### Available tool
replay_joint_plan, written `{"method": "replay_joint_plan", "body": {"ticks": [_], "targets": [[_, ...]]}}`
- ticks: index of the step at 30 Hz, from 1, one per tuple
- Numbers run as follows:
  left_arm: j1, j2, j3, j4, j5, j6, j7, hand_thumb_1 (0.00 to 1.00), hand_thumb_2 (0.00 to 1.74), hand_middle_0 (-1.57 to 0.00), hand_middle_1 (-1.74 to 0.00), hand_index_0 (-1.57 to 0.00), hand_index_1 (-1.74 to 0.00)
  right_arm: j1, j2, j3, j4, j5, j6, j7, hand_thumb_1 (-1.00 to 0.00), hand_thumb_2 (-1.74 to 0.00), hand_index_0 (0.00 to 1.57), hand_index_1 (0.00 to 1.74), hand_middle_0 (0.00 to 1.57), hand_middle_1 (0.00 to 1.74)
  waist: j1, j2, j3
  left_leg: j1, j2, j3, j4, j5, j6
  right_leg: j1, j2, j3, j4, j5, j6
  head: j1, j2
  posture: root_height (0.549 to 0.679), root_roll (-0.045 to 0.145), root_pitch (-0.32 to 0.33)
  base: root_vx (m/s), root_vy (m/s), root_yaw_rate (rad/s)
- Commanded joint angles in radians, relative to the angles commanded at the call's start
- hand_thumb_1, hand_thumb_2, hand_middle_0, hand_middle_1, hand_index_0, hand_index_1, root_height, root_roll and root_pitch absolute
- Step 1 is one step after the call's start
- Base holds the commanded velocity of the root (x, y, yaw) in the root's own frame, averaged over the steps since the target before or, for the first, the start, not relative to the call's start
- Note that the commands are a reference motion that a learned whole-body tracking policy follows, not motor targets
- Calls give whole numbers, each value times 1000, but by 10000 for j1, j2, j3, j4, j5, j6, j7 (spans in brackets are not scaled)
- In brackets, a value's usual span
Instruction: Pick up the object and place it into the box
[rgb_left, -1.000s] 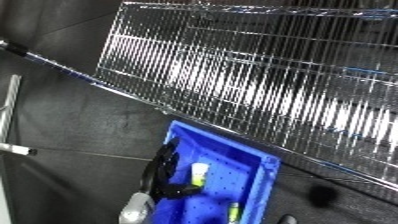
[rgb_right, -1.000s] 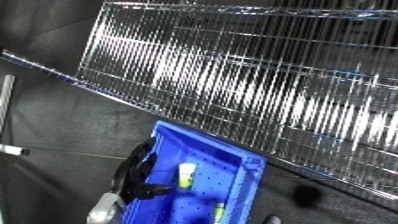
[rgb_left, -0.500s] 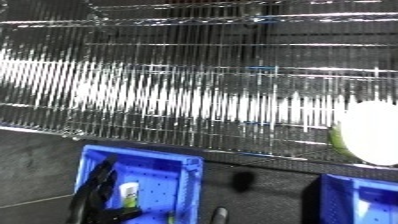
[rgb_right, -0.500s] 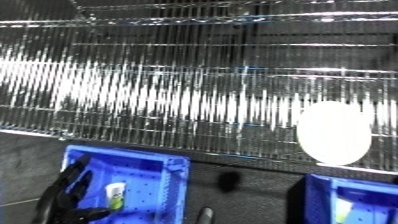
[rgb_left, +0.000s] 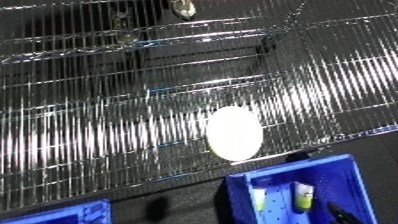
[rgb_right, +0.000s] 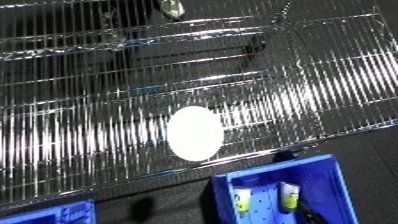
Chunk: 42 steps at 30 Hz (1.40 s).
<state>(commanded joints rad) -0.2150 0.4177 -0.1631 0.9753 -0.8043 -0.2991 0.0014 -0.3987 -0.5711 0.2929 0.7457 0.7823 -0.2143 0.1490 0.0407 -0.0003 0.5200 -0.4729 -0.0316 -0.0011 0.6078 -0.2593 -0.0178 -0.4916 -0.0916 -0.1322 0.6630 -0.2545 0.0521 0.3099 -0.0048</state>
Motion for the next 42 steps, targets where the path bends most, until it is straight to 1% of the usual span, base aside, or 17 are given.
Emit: {"method": "replay_joint_plan", "body": {"ticks": [1, 3, 4, 7, 9, 12, 15, 18, 20, 23, 29, 36, 38, 42], "targets": [[61, -14, 10, -58, 6, 4, 38, 0, 0, 0, 0, 0, 0, 36, -59, 1, -302, -7, -25, -40, 0, 0, 0, 0, 0, 0, -31, 0, 0, -7, 10, 19, 26, -15, -4, -15, 1, 8, 22, -9, -8, 6, -6, 643, 34, 86, 3, 25, -80], [216, -58, 40, -188, 18, -6, 128, 0, 0, 0, 0, 0, 0, 146, -169, -23, -1054, -9, -239, -251, 0, 0, 0, 0, 0, 0, -112, -5, 0, -23, 32, 60, 81, -47, -12, -47, 6, 31, 75, -32, -26, -94, -41, 643, 35, 87, 8, 30, -90], [288, -80, 63, -233, 13, -21, 164, 0, 0, 0, 0, 0, 0, 226, -205, -73, -1460, -60, -418, -427, 0, 0, 0, 0, 0, 0, -158, -6, 0, -25, 39, 80, 93, -54, -15, -63, 17, 47, 94, -42, -33, -222, -72, 643, 36, 87, 9, 37, -97], [495, -185, 196, -276, -35, -103, 226, 0, 0, 0, 0, 0, 0, 550, -226, -404, -2756, -413, -1190, -1077, 0, 0, 0, 0, 0, 0, -329, -2, 0, -10, 66, 154, 67, -47, -16, -107, 68, 116, 109, -58, -40, -508, -143, 643, 38, 90, 8, 50, -115], [592, -271, 300, -227, -75, -171, 230, 0, 0, 0, 0, 0, 0, 770, -166, -703, -3508, -754, -1760, -1501, 0, 0, 0, 0, 0, 0, -440, 6, 0, -2, 86, 204, 31, -30, -16, -133, 103, 164, 95, -61, -36, -671, -181, 643, 40, 93, 2, 54, -107], [673, -404, 439, -151, -124, -244, 236, 0, 0, 0, 0, 0, 0, 972, -68, -1089, -4474, -1323, -2412, -2029, 0, 0, 0, 0, 0, 0, -581, 18, 0, -16, 109, 267, -3, -18, -14, -183, 152, 226, 82, -71, -22, -923, -188, 643, 42, 98, -4, 45, -84], [719, -522, 568, -115, -112, -272, 236, 0, 0, 0, 0, 0, 0, 1074, -33, -1391, -5414, -1995, -2832, -2523, 0, 0, 0, 0, 0, 0, -678, 14, 0, -34, 134, 322, -21, -22, -11, -223, 181, 265, 68, -80, -5, -1048, -247, 643, 43, 103, -7, 28, -52], [743, -586, 654, -107, -34, -271, 215, 0, 0, 0, 0, 0, 0, 1044, -91, -1594, -6164, -2583, -3007, -2780, 0, 0, 0, 0, 0, 0, -705, -2, 0, -49, 157, 361, -15, -26, -29, -215, 185, 269, 41, -82, 6, -1104, -340, 644, 44, 106, -3, 7, -13], [723, -581, 672, -106, 40, -250, 195, 0, 0, 0, 0, 0, 0, 894, -206, -1652, -6555, -2851, -2881, -2811, 0, 0, 0, 0, 0, 0, -687, -7, 0, -49, 170, 374, -17, -17, -44, -195, 180, 258, 24, -79, 7, -1077, -402, 644, 44, 106, 6, -6, 14], [666, -531, 658, -120, 131, -200, 177, 0, 0, 0, 0, 0, 0, 545, -427, -1641, -6968, -3036, -2492, -2727, 0, 0, 0, 0, 0, 0, -631, -6, 0, -36, 186, 380, -20, 1, -63, -167, 161, 230, 17, -75, 3, -1014, -484, 644, 44, 104, 12, -10, 33], [526, -405, 563, -196, 297, -77, 176, 0, 0, 0, 0, 0, 0, -435, -899, -1375, -7111, -3034, -1410, -2262, 0, 0, 0, 0, 0, 0, -430, 31, 0, -27, 182, 352, -18, 48, -88, -132, 95, 146, 26, -75, -24, -667, -703, 644, 45, 101, 18, -15, 48], [417, -253, 311, -388, 478, 76, 124, 0, 0, 0, 0, 0, 0, -1776, -1278, -608, -6143, -2889, -116, -1659, 0, 0, 0, 0, 0, 0, -88, 125, 0, 15, 114, 253, -10, 98, -88, -42, -29, 6, 64, -104, -101, -163, -1018, 645, 49, 91, 28, -15, 69], [363, -226, 201, -434, 513, 115, 123, 0, 0, 0, 0, 0, 0, -2171, -1350, -316, -5762, -2912, 138, -1550, 0, 0, 0, 0, 0, 0, 8, 161, 0, 15, 86, 218, -21, 117, -86, -35, -69, -29, 81, -110, -122, -14, -1062, 644, 51, 89, 22, -8, 86], [261, -207, -27, -523, 530, 179, 158, 0, 0, 0, 0, 0, 0, -2846, -1420, 222, -5036, -2953, 446, -1465, 0, 0, 0, 0, 0, 0, 158, 247, 0, -22, 26, 160, -14, 145, -75, -60, -142, -82, 132, -123, -165, 249, -1131, 644, 54, 88, 10, -2, 77]]}}
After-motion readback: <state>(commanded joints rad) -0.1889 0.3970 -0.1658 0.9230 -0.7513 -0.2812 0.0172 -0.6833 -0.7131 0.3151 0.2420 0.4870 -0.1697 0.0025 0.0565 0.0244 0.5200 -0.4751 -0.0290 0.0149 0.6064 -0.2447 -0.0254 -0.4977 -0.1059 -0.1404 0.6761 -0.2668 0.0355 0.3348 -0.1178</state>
